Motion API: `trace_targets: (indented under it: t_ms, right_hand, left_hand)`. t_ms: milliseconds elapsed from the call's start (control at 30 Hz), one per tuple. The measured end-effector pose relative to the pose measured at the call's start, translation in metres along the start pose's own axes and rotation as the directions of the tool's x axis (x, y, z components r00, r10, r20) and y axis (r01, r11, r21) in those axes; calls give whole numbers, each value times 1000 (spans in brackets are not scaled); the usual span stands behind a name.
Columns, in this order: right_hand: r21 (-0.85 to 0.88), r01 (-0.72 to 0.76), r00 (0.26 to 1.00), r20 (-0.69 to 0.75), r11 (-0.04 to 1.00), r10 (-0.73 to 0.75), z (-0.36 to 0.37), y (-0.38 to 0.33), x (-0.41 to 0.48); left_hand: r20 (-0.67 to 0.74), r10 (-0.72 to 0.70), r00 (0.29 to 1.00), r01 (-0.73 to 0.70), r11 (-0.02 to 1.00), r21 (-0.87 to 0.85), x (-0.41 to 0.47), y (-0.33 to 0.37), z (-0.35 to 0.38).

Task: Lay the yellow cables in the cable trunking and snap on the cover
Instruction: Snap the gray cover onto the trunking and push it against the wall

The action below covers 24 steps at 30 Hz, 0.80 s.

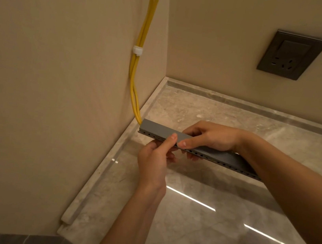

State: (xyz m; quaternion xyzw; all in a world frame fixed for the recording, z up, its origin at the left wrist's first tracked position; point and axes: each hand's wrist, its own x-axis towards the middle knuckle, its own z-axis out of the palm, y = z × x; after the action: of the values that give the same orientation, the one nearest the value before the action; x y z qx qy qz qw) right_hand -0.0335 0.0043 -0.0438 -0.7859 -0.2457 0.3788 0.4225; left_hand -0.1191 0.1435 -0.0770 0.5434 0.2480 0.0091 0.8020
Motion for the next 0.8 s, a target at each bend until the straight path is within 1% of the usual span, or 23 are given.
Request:
trace_targets:
  t_ms: [67, 133, 267, 367, 433, 467, 533, 667, 800]
  right_hand:
    - [-27, -4, 999, -46, 1000, 3, 0, 3, 2]
    - [-49, -8, 998, -67, 999, 4, 1, 4, 2]
    - [-43, -45, 995, -93, 998, 41, 6, -1, 3]
    - [-152, -111, 988, -122, 982, 92, 7, -8, 6]
    - [-215, -126, 981, -174, 968, 89, 6, -11, 8]
    - [-214, -127, 977, -197, 969, 85, 6, -12, 9]
    - [-149, -129, 976, -191, 980, 99, 5, -13, 7]
    - [-16, -165, 983, -79, 986, 163, 5, -7, 6]
    - [70, -193, 981, 6, 979, 193, 5, -2, 10]
  left_hand:
    - [43, -70, 997, 72, 996, -48, 3, 6, 1]
    - [29, -108, 994, 111, 987, -116, 7, 12, 3]
    - [-21, -94, 995, 91, 988, -122, 12, 15, 3]
    - [-16, -79, 997, 77, 991, -107, 12, 13, 1]
    - [-10, -84, 996, 82, 991, -109, 13, 13, 0]
    - [-12, -87, 996, 85, 990, -114, 13, 13, -1]
    - [-27, -97, 995, 94, 988, -121, 13, 13, 0]
    - [-77, -130, 988, 119, 983, -138, 11, 13, 2]
    - [-62, -138, 988, 129, 982, -138, 11, 14, -1]
